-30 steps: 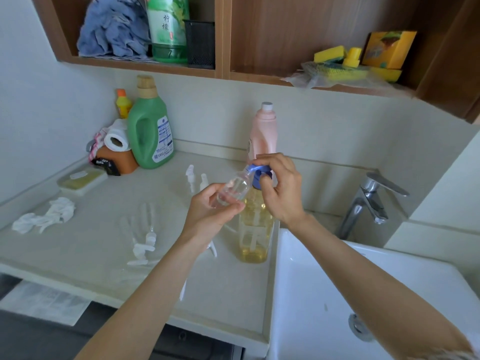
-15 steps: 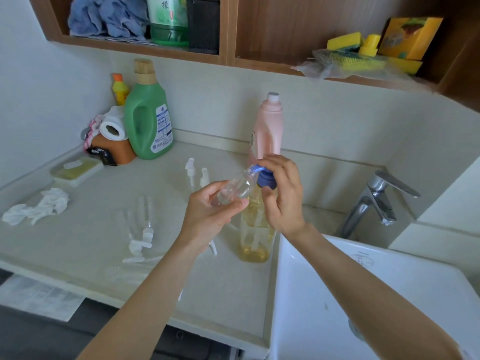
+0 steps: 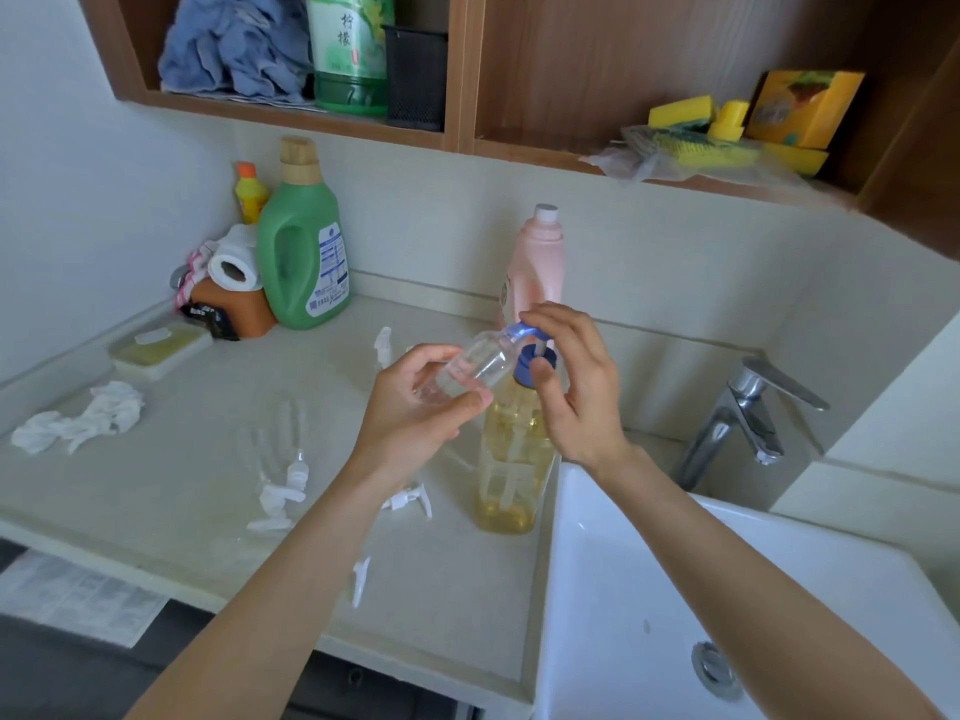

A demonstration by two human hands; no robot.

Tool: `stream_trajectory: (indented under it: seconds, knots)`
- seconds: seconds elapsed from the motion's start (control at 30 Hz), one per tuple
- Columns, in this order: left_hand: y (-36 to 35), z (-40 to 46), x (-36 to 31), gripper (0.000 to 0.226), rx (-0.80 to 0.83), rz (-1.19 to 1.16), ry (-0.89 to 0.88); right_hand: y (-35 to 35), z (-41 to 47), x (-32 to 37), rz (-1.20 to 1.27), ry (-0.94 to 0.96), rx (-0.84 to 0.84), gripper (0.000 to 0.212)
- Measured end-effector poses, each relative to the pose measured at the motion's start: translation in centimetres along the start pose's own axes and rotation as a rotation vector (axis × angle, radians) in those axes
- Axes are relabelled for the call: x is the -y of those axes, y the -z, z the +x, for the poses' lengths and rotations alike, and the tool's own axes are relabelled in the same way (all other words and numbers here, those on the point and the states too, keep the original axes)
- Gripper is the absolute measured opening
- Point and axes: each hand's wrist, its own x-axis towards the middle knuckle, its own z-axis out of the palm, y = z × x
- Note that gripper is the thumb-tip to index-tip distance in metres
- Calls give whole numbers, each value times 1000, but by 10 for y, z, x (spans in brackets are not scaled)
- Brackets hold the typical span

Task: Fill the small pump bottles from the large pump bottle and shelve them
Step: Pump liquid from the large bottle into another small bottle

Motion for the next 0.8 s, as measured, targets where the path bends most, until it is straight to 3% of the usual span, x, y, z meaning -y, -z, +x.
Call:
stream_trajectory:
  seconds: [0.13,0.27,0.53,0.8]
  knots:
    - [1,1,5,34,-13,10,16,-15,-3,-8,46,9,-149,35]
    - [4,3,8,30,-32,28,46,-19,-7,-7,42,11,-193,38]
    - [3,1,0,19,23,-57,41,-5,4,3,25,-13,-94,36]
    - [0,5,4,25,11,-53,35,-6,2,1,41,-25,-58,32]
